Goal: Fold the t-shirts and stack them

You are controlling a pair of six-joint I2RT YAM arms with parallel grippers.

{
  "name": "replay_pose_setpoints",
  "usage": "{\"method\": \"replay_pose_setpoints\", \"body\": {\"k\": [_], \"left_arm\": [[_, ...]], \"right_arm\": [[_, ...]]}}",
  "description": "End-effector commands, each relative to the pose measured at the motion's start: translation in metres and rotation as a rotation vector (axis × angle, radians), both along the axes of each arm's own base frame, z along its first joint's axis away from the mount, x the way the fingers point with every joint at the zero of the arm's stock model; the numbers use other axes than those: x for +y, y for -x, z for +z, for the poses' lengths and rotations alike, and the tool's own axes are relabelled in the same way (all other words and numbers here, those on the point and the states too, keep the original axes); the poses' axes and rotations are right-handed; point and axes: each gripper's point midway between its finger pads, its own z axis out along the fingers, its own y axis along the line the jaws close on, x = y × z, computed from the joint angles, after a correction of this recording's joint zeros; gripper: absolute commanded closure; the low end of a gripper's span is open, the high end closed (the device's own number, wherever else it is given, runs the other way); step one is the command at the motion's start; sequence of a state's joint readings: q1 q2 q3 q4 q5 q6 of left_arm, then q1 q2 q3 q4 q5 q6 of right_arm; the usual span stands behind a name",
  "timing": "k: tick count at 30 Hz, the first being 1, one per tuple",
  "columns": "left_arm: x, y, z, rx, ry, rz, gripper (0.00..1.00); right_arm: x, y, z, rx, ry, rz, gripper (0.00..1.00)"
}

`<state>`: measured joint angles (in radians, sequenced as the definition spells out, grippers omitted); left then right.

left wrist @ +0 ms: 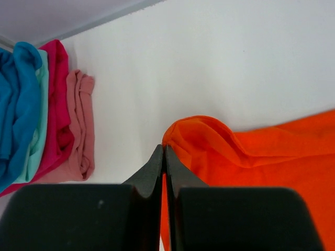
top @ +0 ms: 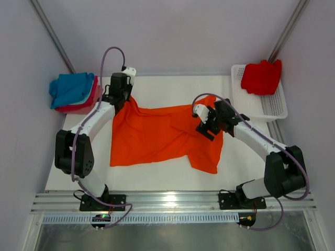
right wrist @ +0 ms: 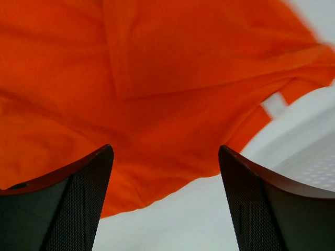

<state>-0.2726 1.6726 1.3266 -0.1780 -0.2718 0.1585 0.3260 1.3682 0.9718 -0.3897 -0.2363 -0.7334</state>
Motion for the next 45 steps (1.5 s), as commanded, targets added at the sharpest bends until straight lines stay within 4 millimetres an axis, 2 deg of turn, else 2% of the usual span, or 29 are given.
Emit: {"method": "replay_pose_setpoints", "body": {"k": [1,3,8,14,18,22,23,25,26,30,33,40,45], "left_arm": [[-0.011,0.006,-0.02,0.071,0.062,-0.023,1.0],[-0.014,0.005,-0.016,0.068,0.075,-0.03,1.0],[-0.017,0.008,-0.007,0.062,0.095,-0.037,1.0],[-0.014,0.013,0.001,0.046,0.087,-0.038,1.0],[-0.014,0.014,0.002,0.041,0.089,-0.043,1.0],[-0.017,0.012,-0.005,0.055,0.1,-0.047,1.0],[-0.018,0.01,-0.003,0.052,0.103,-0.045,1.0],[-0.02,0.009,-0.008,0.069,0.111,-0.044,1.0],[-0.02,0.007,-0.007,0.068,0.112,-0.045,1.0],[-0.02,0.007,-0.003,0.064,0.114,-0.044,1.0],[-0.02,0.008,-0.001,0.061,0.113,-0.045,1.0],[-0.022,0.01,-0.009,0.082,0.126,-0.045,1.0],[-0.022,0.01,-0.011,0.089,0.128,-0.048,1.0]], "right_arm": [[-0.019,0.034,-0.059,0.165,0.153,0.092,0.16],[-0.029,0.036,-0.08,0.176,0.21,0.078,0.16],[-0.031,0.031,-0.09,0.155,0.214,0.05,0.16],[-0.022,0.015,-0.07,0.104,0.157,0.02,0.16],[-0.006,0.005,-0.039,0.083,0.078,0.024,0.16],[0.01,0.002,-0.033,0.074,0.072,0.051,0.16],[0.019,0.002,-0.035,0.067,0.081,0.072,0.16],[0.025,0.003,-0.041,0.055,0.119,0.085,0.16],[0.037,0.006,-0.044,0.045,0.133,0.118,0.16],[0.057,0.019,-0.062,0.051,0.183,0.174,0.16],[0.065,0.023,-0.069,0.053,0.189,0.194,0.16],[0.061,0.012,-0.081,0.029,0.204,0.131,0.16],[0.054,0.0,-0.081,-0.012,0.237,0.082,0.16]]}}
